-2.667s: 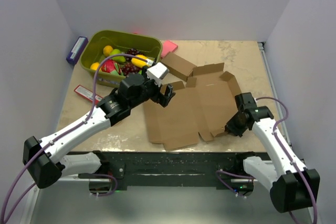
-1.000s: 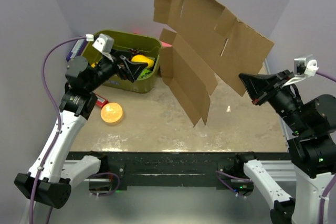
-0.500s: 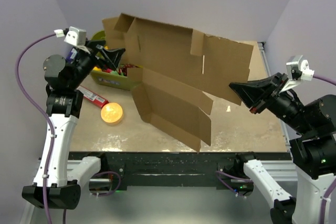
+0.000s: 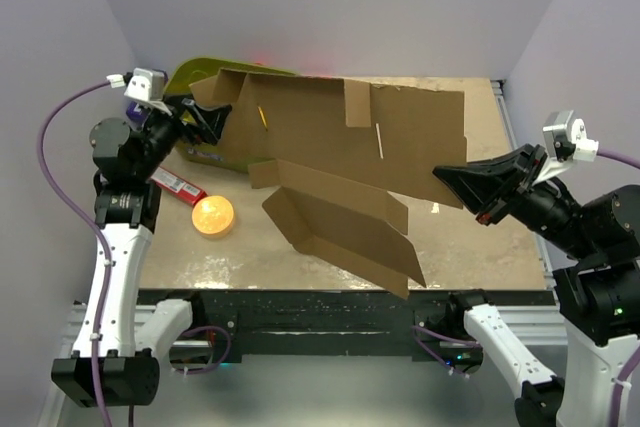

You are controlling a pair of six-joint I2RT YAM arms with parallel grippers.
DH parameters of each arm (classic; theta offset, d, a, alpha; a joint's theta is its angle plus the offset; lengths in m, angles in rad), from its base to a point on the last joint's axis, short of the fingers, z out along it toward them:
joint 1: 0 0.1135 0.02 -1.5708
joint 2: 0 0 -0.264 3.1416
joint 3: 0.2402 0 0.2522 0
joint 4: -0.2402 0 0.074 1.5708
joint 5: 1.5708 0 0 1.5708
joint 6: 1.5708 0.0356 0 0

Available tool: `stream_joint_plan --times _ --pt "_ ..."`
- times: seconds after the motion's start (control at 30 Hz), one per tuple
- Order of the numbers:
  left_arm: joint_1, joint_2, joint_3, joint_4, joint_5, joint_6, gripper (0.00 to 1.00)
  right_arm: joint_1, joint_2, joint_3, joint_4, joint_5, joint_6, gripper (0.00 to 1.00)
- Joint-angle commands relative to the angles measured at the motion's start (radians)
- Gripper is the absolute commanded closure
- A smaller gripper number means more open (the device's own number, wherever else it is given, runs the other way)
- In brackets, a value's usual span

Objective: Fold the paper box

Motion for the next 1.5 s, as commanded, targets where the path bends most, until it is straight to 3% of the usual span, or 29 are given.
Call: stream_joint_plan --times 0.0,0.23,0.47,0.63,0.67,0.87,1.03,1.07,1.17,1.2,1.3,1.47 --pt "0.055 -0.027 -0.067 0.067 0.043 -0.027 0.00 -0.001 -0.014 0.051 0.038 -0.010 0.002 1.00" --pt "0.089 -0.045 -0.151 0.211 0.206 -0.118 0.02 -0.001 -0.003 0.059 0.040 -0.010 0.002 1.00" --pt "0.090 -0.047 -0.246 0.417 0.361 -0.229 0.16 -0.001 0.000 0.030 0.054 -0.007 0.002 1.00" --pt "0.090 -0.037 -0.266 0.478 0.392 -0.259 0.44 0.001 0.000 0.016 0.057 0.007 -0.001 1.00" --pt "0.090 -0.039 -0.274 0.484 0.392 -0.259 0.55 0.001 0.000 0.011 0.057 0.021 -0.001 1.00" --pt "0.087 -0.050 -0.309 0.518 0.373 -0.251 1.00 -0.001 -0.007 -0.074 0.054 0.196 -0.003 1.00" --pt "0.028 -0.048 -0.339 0.517 0.341 -0.201 1.00 -0.001 -0.034 -0.226 0.112 0.335 0.039 0.99" --pt "0.014 -0.048 -0.339 0.488 0.315 -0.164 1.00 -0.001 -0.037 -0.252 0.124 0.352 0.051 0.95" --pt "-0.057 -0.051 -0.328 0.401 0.237 -0.080 1.00 -0.001 -0.037 -0.332 0.149 0.450 0.076 0.65" --pt "-0.077 -0.056 -0.325 0.376 0.209 -0.058 1.00 -0.001 -0.035 -0.357 0.147 0.479 0.079 0.42" --pt "-0.138 -0.062 -0.320 0.307 0.107 -0.009 1.00 -0.001 -0.038 -0.381 0.129 0.617 0.088 0.16" --pt "-0.166 -0.054 -0.342 0.291 0.053 -0.013 1.00 -0.001 -0.093 -0.423 0.152 0.665 0.151 0.08"
